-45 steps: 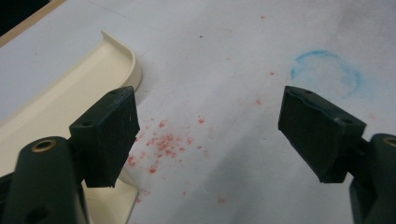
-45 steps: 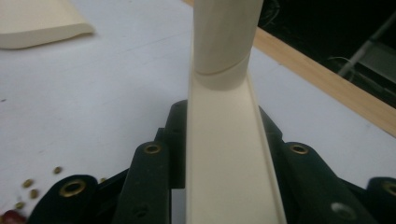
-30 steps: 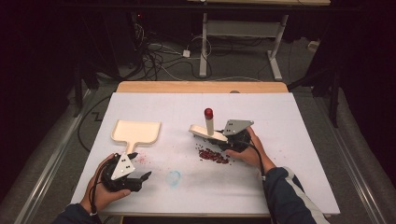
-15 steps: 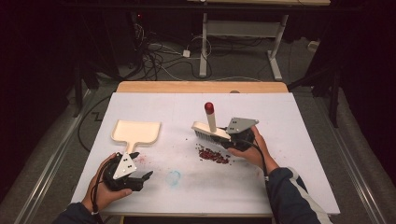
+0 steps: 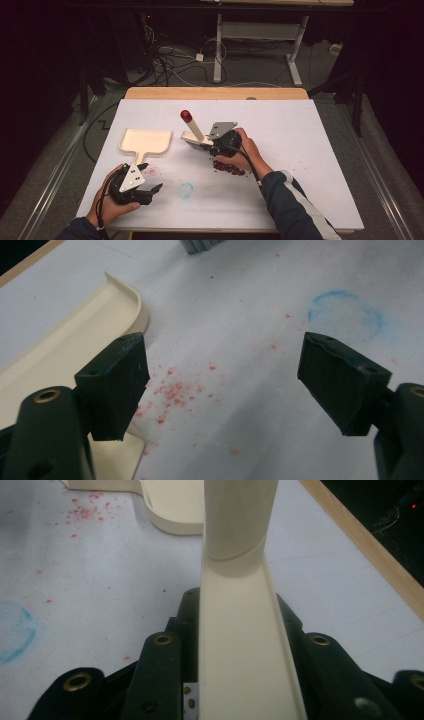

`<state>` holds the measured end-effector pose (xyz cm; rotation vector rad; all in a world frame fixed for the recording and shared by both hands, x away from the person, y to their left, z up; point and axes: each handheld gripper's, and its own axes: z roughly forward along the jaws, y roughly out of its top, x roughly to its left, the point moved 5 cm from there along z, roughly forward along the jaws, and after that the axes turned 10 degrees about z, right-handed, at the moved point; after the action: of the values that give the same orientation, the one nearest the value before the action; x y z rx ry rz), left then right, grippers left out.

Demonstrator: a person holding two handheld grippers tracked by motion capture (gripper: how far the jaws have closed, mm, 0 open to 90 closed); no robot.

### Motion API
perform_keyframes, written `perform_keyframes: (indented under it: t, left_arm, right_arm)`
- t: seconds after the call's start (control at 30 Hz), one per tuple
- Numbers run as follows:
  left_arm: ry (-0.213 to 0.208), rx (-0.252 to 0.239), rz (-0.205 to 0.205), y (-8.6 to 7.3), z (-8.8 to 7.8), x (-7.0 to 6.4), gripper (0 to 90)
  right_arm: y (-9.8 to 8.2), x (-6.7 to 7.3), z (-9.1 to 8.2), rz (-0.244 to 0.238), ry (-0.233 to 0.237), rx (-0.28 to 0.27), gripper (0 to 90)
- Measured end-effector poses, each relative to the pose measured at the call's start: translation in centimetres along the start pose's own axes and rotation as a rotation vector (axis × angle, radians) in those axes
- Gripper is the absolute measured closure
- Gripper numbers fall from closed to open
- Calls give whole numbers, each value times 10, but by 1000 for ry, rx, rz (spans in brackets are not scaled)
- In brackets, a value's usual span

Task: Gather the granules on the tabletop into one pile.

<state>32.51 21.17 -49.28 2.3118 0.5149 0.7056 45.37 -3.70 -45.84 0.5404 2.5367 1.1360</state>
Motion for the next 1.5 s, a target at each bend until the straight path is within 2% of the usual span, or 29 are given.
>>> perform_keyframes:
  t: [0.17, 0.27, 0.33, 0.4, 0.57, 0.7, 0.83, 0.9, 0.97, 1.03, 1.1, 1.2, 1.33, 1.37, 1.43, 1.5]
  left_arm:
    - [-2, 4, 1, -1, -1, -1, 198]
    - [-7, 9, -1, -1, 0, -3, 198]
    - [-3, 12, 12, 0, 0, -3, 198]
    - [-6, 16, 15, 0, 1, -4, 198]
    - [-4, 17, 14, 1, 2, -4, 198]
    - [-6, 17, 17, 1, 2, -3, 198]
    - [-5, 15, 21, 2, 1, -3, 198]
    - [-5, 13, 22, 2, 1, -3, 197]
    - [-4, 12, 26, 3, 0, -4, 198]
    - [-3, 6, 26, 3, 0, -4, 198]
    - [-3, 6, 26, 4, 0, -4, 198]
    - [-7, 6, 31, 4, 1, -5, 198]
    - [-12, 6, 37, 6, 1, -5, 198]
    - [-12, 7, 38, 6, 1, -6, 198]
    - [-13, 8, 40, 6, 1, -6, 198]
    - [-15, 9, 39, 6, 1, -6, 198]
  right_arm:
    - [-8, -2, -12, 20, 24, 17, 678]
    - [-18, -2, -25, 19, 38, 42, 678]
    - [-27, -3, -36, 36, 43, 59, 678]
    - [-32, -4, -45, 38, 42, 60, 678]
    - [-42, -8, -70, 85, 22, 25, 677]
    - [-46, -11, -91, 121, 5, -40, 677]
    - [-53, -13, -111, 148, -52, -65, 677]
    - [-59, -15, -119, 188, -81, -87, 676]
    - [-67, -15, -124, 230, -126, -97, 676]
    - [-75, -14, -127, 235, -186, -97, 676]
    - [-83, -13, -129, 257, -216, -97, 676]
    - [-96, -11, -127, 319, -251, -81, 676]
    - [-106, -5, -122, 383, -267, 1, 674]
    - [-108, -3, -121, 402, -264, 41, 674]
    - [-108, 0, -123, 441, -247, 70, 675]
    - [-106, 3, -125, 446, -240, 114, 675]
